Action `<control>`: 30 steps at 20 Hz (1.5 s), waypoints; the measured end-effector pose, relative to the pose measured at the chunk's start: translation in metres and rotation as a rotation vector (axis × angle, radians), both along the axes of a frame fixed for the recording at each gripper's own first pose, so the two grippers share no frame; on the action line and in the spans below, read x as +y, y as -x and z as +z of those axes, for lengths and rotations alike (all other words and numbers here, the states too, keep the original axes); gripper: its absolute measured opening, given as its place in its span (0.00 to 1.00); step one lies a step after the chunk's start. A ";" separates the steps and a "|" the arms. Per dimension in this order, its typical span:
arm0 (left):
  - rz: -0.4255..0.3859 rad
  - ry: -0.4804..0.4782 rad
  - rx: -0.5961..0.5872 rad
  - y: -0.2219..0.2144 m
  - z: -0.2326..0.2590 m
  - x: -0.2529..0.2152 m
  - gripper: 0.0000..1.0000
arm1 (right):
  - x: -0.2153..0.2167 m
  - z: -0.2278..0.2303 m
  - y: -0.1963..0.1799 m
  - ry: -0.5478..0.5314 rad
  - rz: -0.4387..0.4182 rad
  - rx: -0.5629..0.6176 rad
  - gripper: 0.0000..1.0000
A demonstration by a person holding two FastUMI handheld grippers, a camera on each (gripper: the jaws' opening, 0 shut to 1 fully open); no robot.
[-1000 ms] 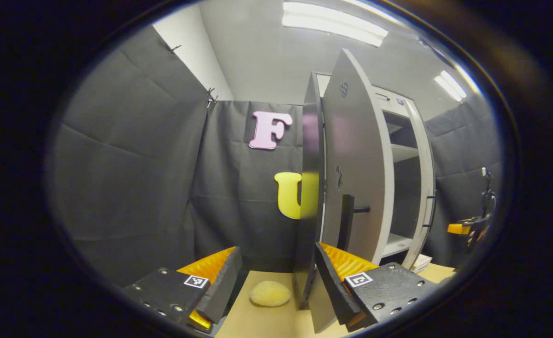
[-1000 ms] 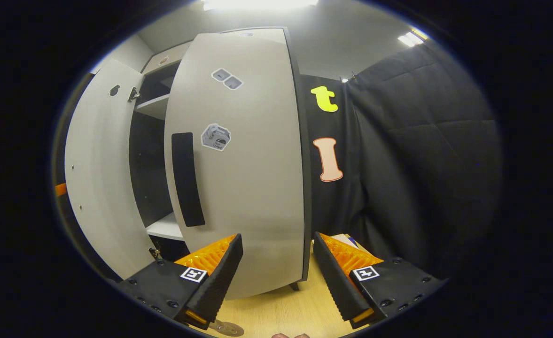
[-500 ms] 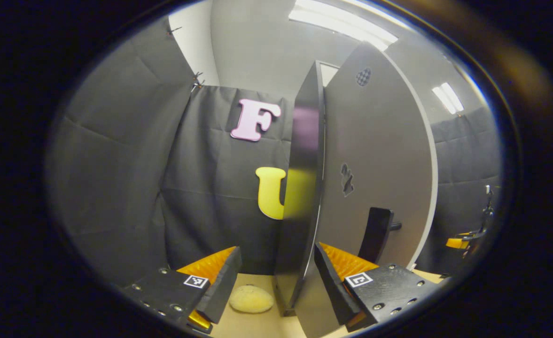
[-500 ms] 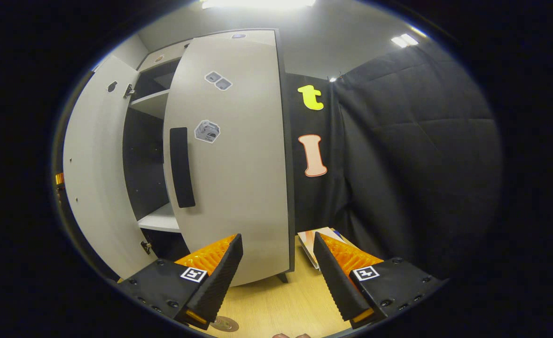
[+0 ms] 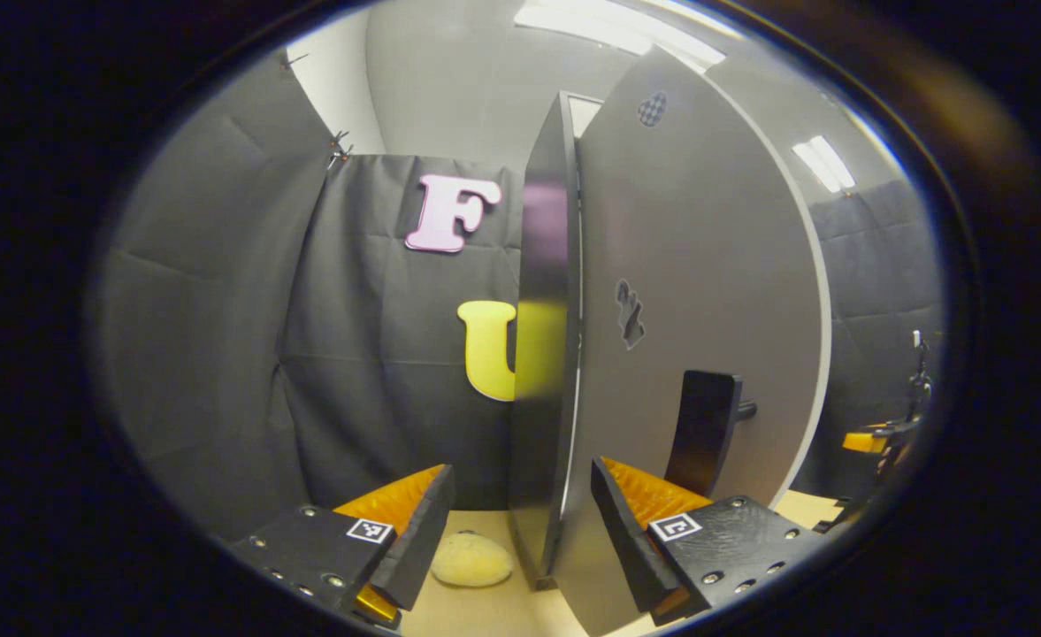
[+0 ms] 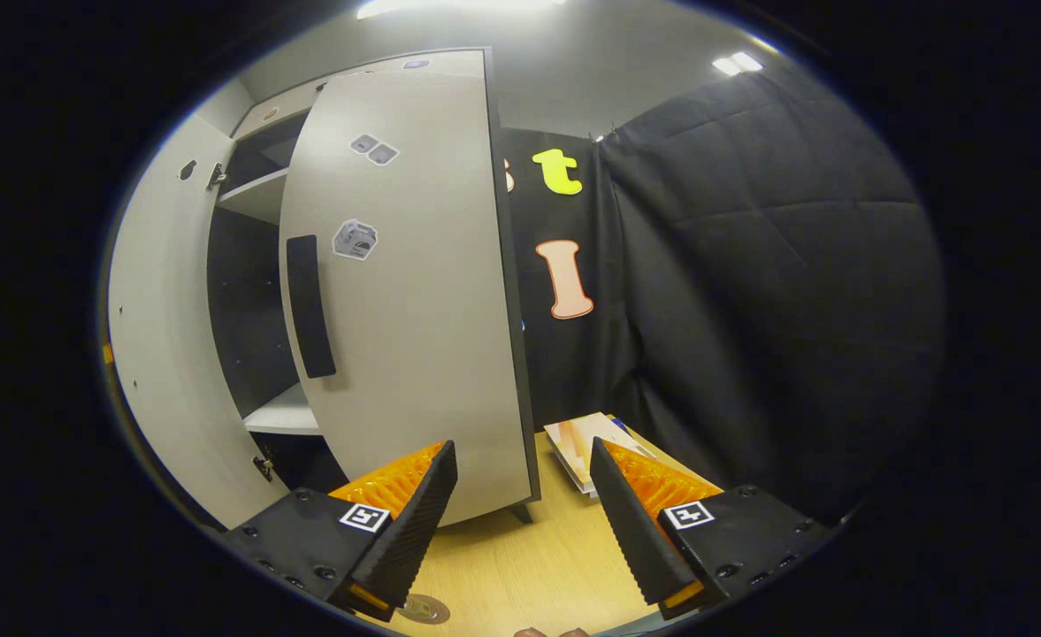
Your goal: Grasp the bottle in the cabinet with the left hand and place it on the coaster, then close the right door with the right hand and the left door with the left hand.
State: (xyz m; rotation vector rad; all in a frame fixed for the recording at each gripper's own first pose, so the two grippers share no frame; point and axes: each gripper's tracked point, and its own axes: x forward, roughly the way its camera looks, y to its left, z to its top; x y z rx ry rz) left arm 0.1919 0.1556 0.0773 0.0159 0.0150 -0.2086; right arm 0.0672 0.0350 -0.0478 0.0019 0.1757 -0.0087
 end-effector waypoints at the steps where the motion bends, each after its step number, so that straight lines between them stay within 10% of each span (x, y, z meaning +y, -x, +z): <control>1: -0.019 0.007 0.006 0.000 -0.001 -0.006 0.90 | -0.001 -0.002 0.000 0.000 -0.003 0.000 0.97; 19: -0.089 0.075 0.083 -0.048 -0.008 -0.189 0.91 | -0.045 -0.008 -0.003 -0.057 -0.077 0.018 0.98; 30: 0.075 -0.109 0.012 -0.022 0.009 -0.215 0.90 | -0.072 0.070 -0.037 -0.040 0.020 -0.071 0.97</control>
